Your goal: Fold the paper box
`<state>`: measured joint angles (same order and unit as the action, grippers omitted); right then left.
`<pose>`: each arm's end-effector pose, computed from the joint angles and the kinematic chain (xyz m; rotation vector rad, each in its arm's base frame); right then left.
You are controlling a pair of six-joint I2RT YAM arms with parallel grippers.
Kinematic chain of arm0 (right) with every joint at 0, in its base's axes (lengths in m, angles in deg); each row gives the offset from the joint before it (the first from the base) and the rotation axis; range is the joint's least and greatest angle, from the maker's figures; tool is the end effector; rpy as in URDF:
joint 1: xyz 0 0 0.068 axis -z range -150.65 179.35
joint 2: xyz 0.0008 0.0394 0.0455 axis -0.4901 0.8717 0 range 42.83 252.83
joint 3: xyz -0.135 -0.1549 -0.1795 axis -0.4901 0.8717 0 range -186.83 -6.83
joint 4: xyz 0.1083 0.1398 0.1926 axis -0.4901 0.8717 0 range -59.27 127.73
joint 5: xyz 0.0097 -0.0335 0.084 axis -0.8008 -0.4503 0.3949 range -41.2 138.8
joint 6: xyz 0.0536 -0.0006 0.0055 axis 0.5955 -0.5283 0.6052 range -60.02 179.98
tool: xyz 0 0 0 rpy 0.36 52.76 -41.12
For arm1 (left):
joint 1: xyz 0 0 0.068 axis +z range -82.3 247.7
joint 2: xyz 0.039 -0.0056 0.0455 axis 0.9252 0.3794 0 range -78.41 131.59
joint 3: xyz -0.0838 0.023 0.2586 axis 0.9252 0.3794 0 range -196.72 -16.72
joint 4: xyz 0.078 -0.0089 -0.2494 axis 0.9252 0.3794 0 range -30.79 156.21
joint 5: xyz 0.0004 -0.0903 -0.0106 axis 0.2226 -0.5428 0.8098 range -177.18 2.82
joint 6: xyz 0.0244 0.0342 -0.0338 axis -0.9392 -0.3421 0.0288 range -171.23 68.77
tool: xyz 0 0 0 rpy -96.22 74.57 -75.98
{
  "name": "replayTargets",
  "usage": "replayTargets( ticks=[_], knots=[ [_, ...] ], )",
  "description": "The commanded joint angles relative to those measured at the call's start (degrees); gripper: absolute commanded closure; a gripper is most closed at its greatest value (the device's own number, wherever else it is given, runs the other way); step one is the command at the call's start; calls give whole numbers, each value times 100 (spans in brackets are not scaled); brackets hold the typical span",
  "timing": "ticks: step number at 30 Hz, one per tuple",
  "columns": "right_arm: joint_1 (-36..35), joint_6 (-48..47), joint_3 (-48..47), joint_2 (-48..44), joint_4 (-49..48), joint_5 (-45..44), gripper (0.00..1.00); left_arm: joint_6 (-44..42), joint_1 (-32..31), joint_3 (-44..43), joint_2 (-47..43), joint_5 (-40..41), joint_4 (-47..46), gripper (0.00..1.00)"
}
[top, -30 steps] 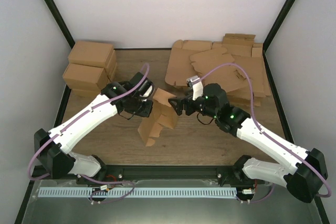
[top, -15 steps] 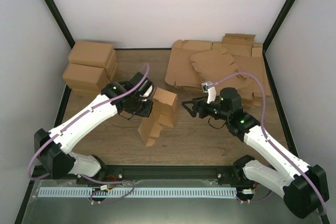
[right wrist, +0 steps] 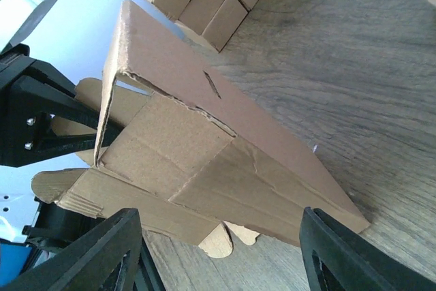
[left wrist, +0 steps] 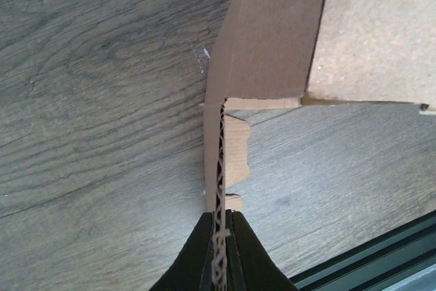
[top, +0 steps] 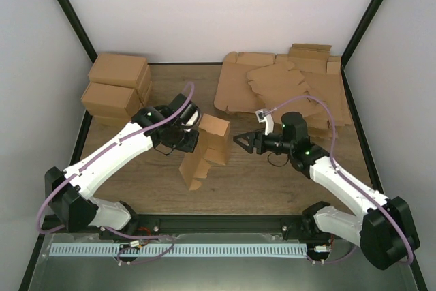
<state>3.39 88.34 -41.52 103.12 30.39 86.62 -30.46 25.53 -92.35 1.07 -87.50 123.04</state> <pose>0.1959 0.1195 0.2475 -0.4109 2.1031 1.2445 0.1940 -0.1759 0.3151 0.5208 2.7484 -0.2946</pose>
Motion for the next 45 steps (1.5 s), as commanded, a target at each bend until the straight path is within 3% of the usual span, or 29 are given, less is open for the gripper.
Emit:
replayTargets(
  ticks=[1, 11, 24, 28, 30, 33, 40, 45],
  knots=[
    [38, 3, -305, 182, -193, 287, 34, -21, -35, -43, 48, -73, -55, 95],
    [21, 143, -723, 890, -536, 549, 34, -30, -47, -56, 82, -148, -100, 96],
    [-14, -77, -923, 1601, -52, 287, 40, -44, -76, -65, 132, -204, -175, 95],
    [-15, -103, -911, 1569, -34, 288, 41, 147, -74, -153, 14, -246, -258, 81],
    [-15, -145, -932, 1563, 24, 272, 41, 268, -33, -202, -171, -379, -441, 66],
    [-15, -204, -972, 1589, 83, 261, 41, 396, 166, -279, -492, -535, -659, 53],
    [-14, -287, -1078, 1683, 173, 265, 41, 364, 1350, 98, -1288, -1519, -1197, 42],
    [-15, -332, -1112, 1693, 214, 282, 41, 360, 2495, 991, -1462, -3260, -2032, 40]
  ],
)
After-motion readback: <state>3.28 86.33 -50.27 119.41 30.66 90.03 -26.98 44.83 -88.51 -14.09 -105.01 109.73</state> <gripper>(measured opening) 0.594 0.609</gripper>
